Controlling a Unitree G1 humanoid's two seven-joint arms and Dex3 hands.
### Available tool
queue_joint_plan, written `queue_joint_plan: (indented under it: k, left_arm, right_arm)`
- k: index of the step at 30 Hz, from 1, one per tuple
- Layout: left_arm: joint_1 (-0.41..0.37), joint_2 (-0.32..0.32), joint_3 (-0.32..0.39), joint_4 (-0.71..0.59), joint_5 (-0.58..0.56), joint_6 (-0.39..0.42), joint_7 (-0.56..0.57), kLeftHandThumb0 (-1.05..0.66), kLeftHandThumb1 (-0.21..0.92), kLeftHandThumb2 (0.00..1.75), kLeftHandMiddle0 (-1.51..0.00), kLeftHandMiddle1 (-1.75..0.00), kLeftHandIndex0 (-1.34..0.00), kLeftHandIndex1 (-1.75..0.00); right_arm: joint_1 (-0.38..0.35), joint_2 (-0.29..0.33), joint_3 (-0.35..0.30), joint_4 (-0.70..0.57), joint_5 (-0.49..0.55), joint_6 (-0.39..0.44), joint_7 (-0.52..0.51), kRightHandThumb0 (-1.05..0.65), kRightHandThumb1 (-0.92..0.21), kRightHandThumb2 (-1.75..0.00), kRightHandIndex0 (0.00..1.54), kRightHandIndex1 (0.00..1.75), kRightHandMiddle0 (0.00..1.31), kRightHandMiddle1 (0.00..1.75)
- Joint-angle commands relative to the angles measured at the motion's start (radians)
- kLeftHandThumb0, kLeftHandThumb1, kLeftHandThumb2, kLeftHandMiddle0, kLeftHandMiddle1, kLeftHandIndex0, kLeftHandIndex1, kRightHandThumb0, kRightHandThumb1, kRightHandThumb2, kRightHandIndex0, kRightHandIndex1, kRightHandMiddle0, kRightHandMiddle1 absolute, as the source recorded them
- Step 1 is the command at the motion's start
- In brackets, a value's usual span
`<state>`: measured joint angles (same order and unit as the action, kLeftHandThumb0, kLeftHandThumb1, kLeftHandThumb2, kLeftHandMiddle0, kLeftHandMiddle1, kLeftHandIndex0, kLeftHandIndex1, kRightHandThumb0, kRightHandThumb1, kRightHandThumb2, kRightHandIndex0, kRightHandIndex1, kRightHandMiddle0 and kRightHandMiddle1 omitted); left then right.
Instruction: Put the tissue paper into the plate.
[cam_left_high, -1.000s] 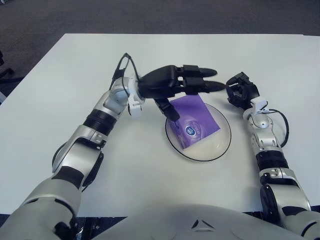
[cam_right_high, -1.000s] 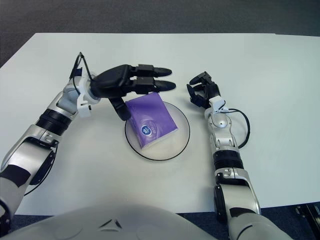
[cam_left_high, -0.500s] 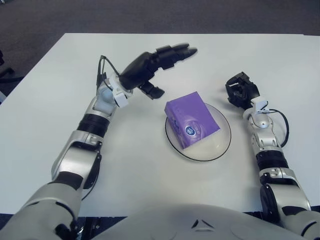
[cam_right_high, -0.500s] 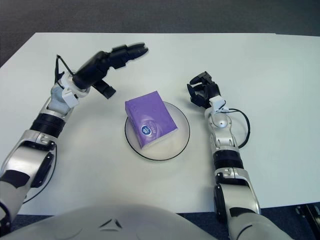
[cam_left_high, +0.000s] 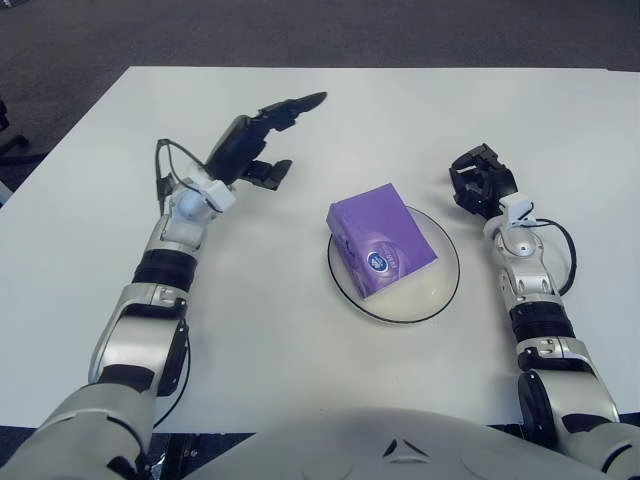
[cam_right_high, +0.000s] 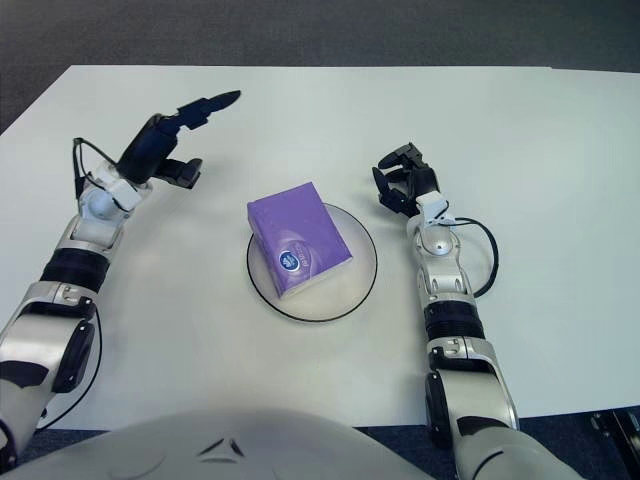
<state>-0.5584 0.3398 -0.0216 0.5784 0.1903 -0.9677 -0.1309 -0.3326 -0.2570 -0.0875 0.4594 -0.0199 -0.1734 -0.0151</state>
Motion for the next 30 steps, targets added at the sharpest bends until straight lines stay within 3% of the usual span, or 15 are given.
queue_joint_plan:
  k: [1,8,14,16,19,21,24,30]
  left_arm:
    - [0.023,-0.032,0.006,0.034,-0.014,0.018,0.028,-0.85,0.92,0.99,-0.74,-0.06,-0.6,-0.07]
    - [0.039,-0.076,0.057,0.129,-0.135,0.09,0.023,-0.77,0.92,0.92,-0.88,-0.09,-0.73,-0.12]
    - [0.058,-0.11,0.091,0.158,-0.137,0.127,0.089,-0.7,0.92,0.85,-0.99,-0.15,-0.79,-0.18]
    - [0.071,-0.132,0.106,0.164,-0.151,0.161,0.112,-0.65,0.92,0.83,-0.99,-0.31,-0.74,-0.36]
    - [0.086,-0.175,0.138,0.194,-0.217,0.237,0.114,-0.49,0.92,0.77,-0.88,-0.76,-0.61,-0.76]
    - [0.092,-0.2,0.152,0.21,-0.233,0.249,0.129,-0.41,0.92,0.73,-0.85,-0.96,-0.57,-0.96]
    - [0.097,-0.219,0.165,0.23,-0.238,0.249,0.142,-0.37,0.92,0.54,-0.79,-1.26,-0.37,-1.43]
    - [0.117,-0.244,0.168,0.208,-0.24,0.306,0.159,-0.35,0.92,0.42,-0.75,-1.61,-0.33,-1.6]
  right_arm:
    - [0.109,0.043,0.013,0.061,-0.01,0.06,-0.007,-0.37,-0.81,-0.63,0.65,1.75,0.31,1.71]
    - [0.111,0.046,0.015,0.054,-0.01,0.062,-0.017,-0.37,-0.81,-0.63,0.65,1.75,0.31,1.71]
    - [0.111,0.045,0.013,0.053,-0.009,0.062,-0.02,-0.37,-0.81,-0.63,0.65,1.75,0.31,1.71]
    - [0.112,0.046,0.012,0.053,-0.008,0.061,-0.022,-0.37,-0.8,-0.63,0.65,1.75,0.31,1.71]
    - [0.112,0.046,0.01,0.051,-0.007,0.059,-0.025,-0.37,-0.8,-0.63,0.65,1.75,0.31,1.71]
    - [0.113,0.047,0.009,0.051,-0.006,0.057,-0.028,-0.37,-0.8,-0.63,0.65,1.75,0.31,1.71]
    - [0.113,0.048,0.006,0.051,-0.005,0.054,-0.031,-0.37,-0.8,-0.63,0.65,1.75,0.31,1.71]
    - [0.117,0.058,-0.003,0.049,0.001,0.033,-0.05,-0.37,-0.8,-0.63,0.65,1.75,0.31,1.7]
